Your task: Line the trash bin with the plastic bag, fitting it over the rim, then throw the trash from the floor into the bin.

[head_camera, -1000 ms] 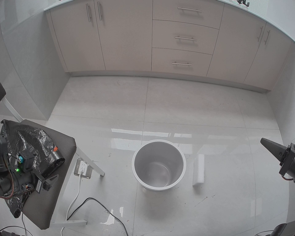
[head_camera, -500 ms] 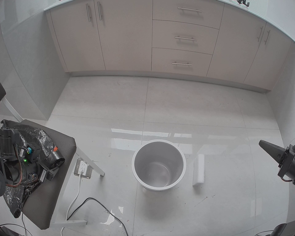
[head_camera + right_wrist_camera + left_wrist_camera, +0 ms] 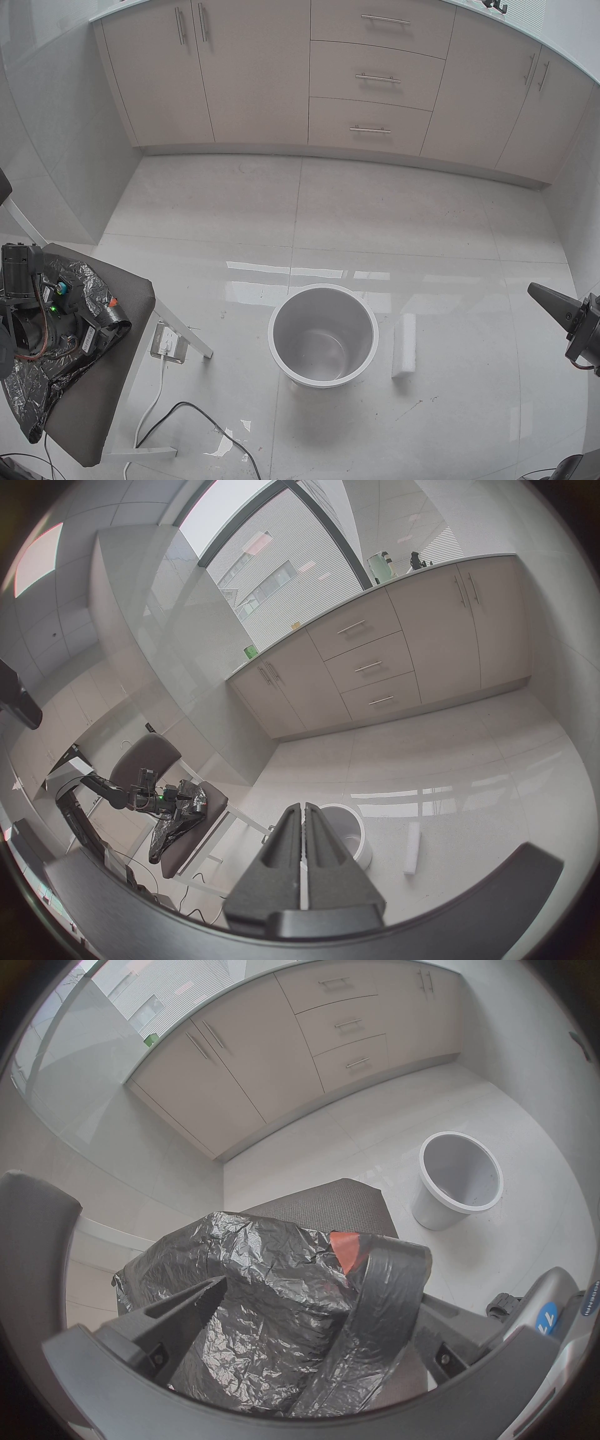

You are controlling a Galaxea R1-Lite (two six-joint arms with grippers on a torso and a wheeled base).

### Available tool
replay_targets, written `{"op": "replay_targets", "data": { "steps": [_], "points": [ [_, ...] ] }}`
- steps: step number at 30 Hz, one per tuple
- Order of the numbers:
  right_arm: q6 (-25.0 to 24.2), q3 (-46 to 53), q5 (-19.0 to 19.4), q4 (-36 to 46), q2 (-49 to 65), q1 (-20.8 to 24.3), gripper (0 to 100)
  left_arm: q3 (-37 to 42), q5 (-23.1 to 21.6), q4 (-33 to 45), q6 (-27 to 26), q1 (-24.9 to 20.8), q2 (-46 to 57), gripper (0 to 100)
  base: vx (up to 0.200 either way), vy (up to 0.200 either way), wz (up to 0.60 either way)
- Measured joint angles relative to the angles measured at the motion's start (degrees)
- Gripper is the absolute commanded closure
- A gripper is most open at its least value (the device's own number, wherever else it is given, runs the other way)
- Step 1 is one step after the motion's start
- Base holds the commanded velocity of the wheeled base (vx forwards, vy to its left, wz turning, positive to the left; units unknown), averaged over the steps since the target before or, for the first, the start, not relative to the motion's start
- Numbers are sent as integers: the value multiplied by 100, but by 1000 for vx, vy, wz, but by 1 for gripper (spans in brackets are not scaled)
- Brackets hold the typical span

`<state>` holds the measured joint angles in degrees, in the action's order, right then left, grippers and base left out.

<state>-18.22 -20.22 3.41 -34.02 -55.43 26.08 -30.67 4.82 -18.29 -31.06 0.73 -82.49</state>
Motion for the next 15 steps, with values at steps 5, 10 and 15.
{"op": "replay_targets", "data": {
  "steps": [5, 10, 15],
  "points": [
    [2, 2, 0, 1, 0, 0, 100, -91, 0, -190, -5, 28, -149, 0, 0, 0, 0],
    [5, 7, 2, 1, -2, 5, 100, -96, 5, -594, -11, 37, -308, 100, 0, 0, 0],
    [2, 17, 4, 1, -11, 7, 100, -61, -2, -656, 2, 39, -424, 100, 0, 0, 0]
  ]
}}
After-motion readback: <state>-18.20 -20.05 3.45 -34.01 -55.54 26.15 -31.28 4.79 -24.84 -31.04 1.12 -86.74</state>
